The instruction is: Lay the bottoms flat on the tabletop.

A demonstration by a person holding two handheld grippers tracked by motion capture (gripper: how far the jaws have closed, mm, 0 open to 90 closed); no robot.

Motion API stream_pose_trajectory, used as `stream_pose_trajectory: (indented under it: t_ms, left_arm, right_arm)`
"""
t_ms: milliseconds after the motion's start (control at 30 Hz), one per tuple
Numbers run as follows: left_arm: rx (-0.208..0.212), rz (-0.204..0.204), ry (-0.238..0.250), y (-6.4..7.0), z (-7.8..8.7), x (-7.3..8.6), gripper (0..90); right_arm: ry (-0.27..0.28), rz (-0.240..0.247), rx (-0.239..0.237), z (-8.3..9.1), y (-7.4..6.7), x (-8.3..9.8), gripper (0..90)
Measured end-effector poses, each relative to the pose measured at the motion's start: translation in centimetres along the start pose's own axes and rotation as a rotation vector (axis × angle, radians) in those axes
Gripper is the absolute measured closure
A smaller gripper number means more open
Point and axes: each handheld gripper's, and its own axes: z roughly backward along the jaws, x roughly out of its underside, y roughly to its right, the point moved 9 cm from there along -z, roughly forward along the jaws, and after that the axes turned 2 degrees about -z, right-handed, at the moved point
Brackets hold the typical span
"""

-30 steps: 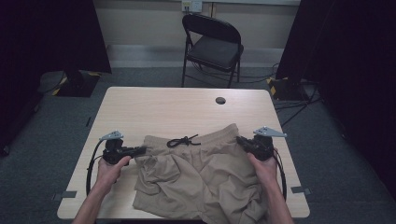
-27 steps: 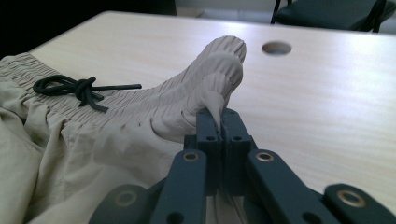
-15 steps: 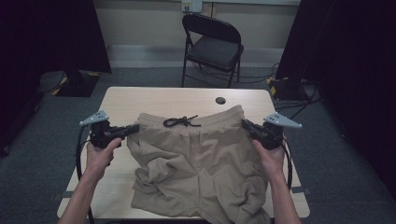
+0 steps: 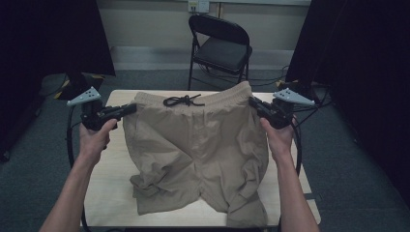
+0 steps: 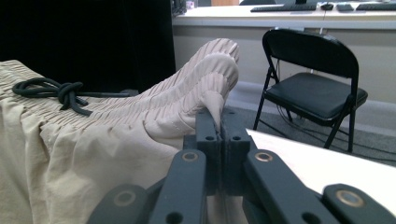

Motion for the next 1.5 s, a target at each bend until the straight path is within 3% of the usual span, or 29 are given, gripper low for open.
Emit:
stream_pose_trajectory:
  t_ms: [67,233,267,433,467,500,533,567,600,633,667,700,767,800,867,1067,1133,1167,1200,1233,1333,1500]
  left_arm:
    - [-0.003,0.002,0.018,-0.4,-0.2,-1.3,88.8]
    - [-0.007,-0.002,0.018,-1.2,-1.1,-2.4,88.7]
    - [-0.001,0.012,0.025,-1.7,-1.8,-3.1,88.7]
    - [-0.021,-0.003,0.022,-3.0,-3.4,-4.4,88.5]
    - [-0.025,0.006,0.020,-3.5,-3.8,-4.5,88.2]
    - [-0.039,0.016,0.019,-4.1,-4.4,-4.5,88.2]
    - [-0.077,0.035,-0.019,-5.4,-5.6,-3.8,85.7]
    - [-0.077,0.035,-0.019,-5.4,-5.6,-3.8,83.5]
    - [-0.101,0.075,-0.045,-6.2,-6.3,-2.7,79.3]
    - [-0.101,0.075,-0.045,-6.2,-6.3,-2.7,75.6]
    - [-0.125,0.054,-0.080,-6.5,-6.6,-1.6,74.2]
    - [-0.131,0.058,-0.105,-6.7,-6.8,-0.8,69.9]
    - [-0.117,0.076,-0.106,-6.7,-6.9,-0.3,68.6]
    - [-0.100,0.090,-0.114,-6.6,-7.1,0.7,68.7]
    - [-0.077,0.099,-0.122,-6.0,-7.3,1.6,69.2]
    - [-0.024,0.085,-0.123,-4.0,-7.4,3.0,71.6]
    - [-0.006,0.076,-0.142,-2.9,-7.1,4.1,72.4]
    - [-0.006,0.076,-0.142,-2.9,-7.1,4.1,72.4]
    - [0.013,0.075,-0.146,-2.1,-6.8,4.8,73.1]
    - [0.013,0.075,-0.146,-2.1,-6.8,4.8,73.8]
    - [0.027,0.071,-0.156,-0.7,-5.9,6.4,75.5]
    - [0.054,0.054,-0.166,1.1,-4.8,8.0,76.6]
  right_arm:
    - [0.002,0.004,0.005,-0.4,0.3,-0.6,88.3]
    - [-0.005,0.010,0.020,-1.1,1.1,-1.6,88.3]
    - [-0.007,0.008,0.028,-1.4,1.5,-1.9,88.3]
    - [-0.008,0.005,0.045,-2.4,2.5,-2.7,88.3]
    - [-0.018,-0.001,0.057,-3.3,3.1,-3.1,88.3]
    - [-0.018,-0.001,0.057,-3.3,3.1,-3.1,88.3]
    - [-0.044,-0.004,0.076,-4.5,3.8,-3.0,88.1]
    - [-0.044,-0.004,0.076,-4.5,3.8,-3.0,88.1]
    - [-0.091,-0.002,0.100,-5.9,4.7,-2.3,80.9]
    - [-0.091,-0.002,0.100,-5.9,4.7,-2.3,80.9]
    - [-0.152,-0.004,0.123,-6.8,5.6,-0.9,64.0]
    - [-0.172,-0.003,0.132,-7.0,5.9,-0.1,63.8]
    - [-0.182,0.000,0.126,-7.0,6.1,0.6,61.7]
    - [-0.206,0.004,0.111,-7.0,6.0,2.0,59.7]
    - [-0.210,-0.003,0.105,-6.9,6.0,3.0,58.1]
    - [-0.206,-0.007,0.076,-5.9,4.7,4.3,55.2]
    - [-0.201,-0.003,0.044,-5.1,3.4,5.1,53.6]
    - [-0.201,-0.003,0.044,-5.1,3.4,5.1,53.6]
    - [-0.200,0.004,0.016,-4.5,2.3,5.8,52.0]
    - [-0.200,0.004,0.016,-4.5,2.3,5.8,52.0]
    - [-0.213,0.026,-0.029,-3.4,0.1,7.7,50.7]
    - [-0.224,0.028,-0.063,-2.4,-1.7,9.7,50.2]
